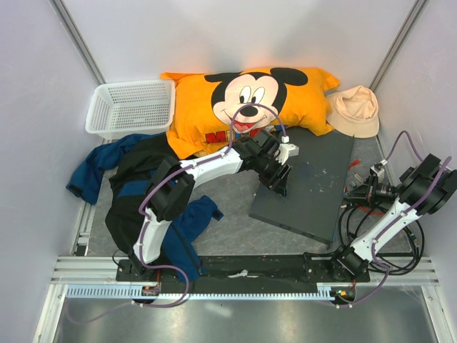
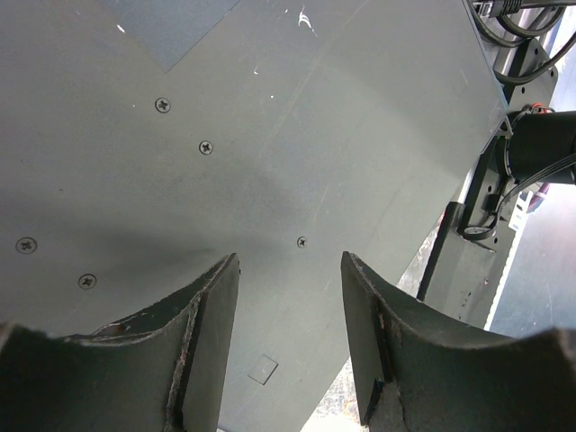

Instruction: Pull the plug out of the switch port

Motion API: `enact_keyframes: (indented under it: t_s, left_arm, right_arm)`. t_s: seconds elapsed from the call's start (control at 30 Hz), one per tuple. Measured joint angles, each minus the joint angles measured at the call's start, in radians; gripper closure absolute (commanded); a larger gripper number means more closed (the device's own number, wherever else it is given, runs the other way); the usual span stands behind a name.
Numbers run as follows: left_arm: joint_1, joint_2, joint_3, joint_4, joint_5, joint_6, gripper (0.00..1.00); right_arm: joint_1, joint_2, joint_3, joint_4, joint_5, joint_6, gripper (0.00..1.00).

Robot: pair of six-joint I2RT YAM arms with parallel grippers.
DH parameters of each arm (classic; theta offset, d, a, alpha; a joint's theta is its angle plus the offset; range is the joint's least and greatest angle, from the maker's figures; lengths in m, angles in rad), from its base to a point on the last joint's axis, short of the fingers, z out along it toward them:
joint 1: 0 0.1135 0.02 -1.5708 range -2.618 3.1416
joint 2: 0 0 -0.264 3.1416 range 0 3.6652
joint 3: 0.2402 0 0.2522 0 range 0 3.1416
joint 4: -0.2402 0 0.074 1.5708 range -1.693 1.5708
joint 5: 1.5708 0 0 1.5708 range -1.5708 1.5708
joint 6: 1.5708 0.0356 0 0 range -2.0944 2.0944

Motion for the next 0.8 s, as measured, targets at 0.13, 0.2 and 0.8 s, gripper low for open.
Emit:
enact_keyframes:
  t_s: [0.13,0.2,0.8]
  left_arm:
    - [-0.001,0.0,0.0,0.0,0.001,0.0,0.43]
    - [-0.002,0.004,0.0,0.001,0.005,0.0,0.43]
    - [-0.003,0.023,-0.009,0.016,0.018,-0.001,0.43]
  right_arm:
    - [0.001,0.047,0.04,-0.066,0.002,-0.063,0.99]
    - [0.003,0.043,0.041,-0.064,0.012,-0.061,0.99]
    - [-0.055,0.035,0.074,-0.103,0.09,-0.123,1.0]
